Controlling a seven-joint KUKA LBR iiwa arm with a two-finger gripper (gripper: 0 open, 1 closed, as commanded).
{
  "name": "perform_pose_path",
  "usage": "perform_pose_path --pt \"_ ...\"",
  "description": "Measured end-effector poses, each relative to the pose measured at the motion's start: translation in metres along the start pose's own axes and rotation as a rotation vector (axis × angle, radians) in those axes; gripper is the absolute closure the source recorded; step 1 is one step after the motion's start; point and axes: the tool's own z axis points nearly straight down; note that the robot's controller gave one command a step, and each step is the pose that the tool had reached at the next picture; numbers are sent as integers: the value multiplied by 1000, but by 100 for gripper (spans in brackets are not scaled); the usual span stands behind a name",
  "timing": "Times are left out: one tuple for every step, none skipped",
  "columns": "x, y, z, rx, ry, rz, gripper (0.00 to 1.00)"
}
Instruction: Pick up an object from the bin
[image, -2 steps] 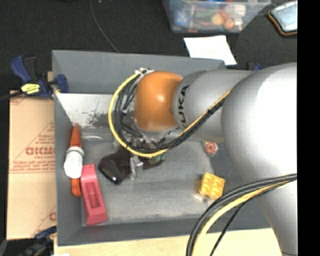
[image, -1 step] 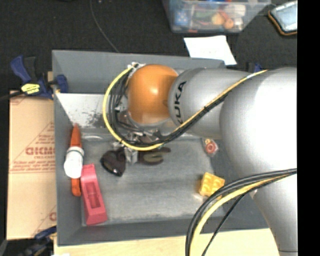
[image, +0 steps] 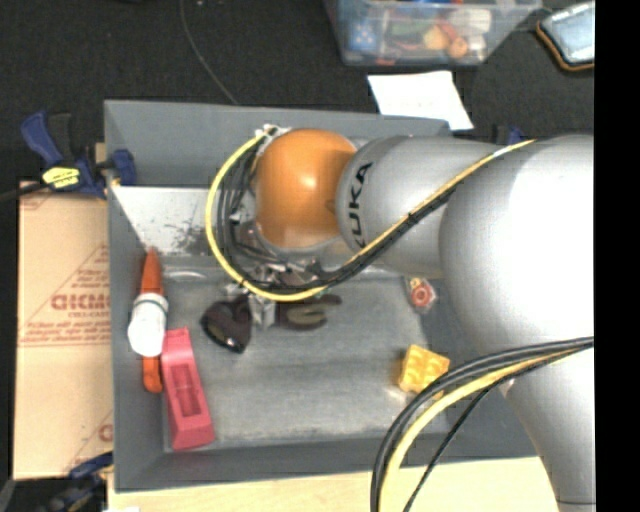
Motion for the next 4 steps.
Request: perform_pose_path --pt "-43 38 -18 0 -6 78 100" --pt "-36 38 -15 0 -8 56 100" --pt "2 61 -111 2 -10 -363 100" --pt "-12 54 -85 1 -4 -37 100"
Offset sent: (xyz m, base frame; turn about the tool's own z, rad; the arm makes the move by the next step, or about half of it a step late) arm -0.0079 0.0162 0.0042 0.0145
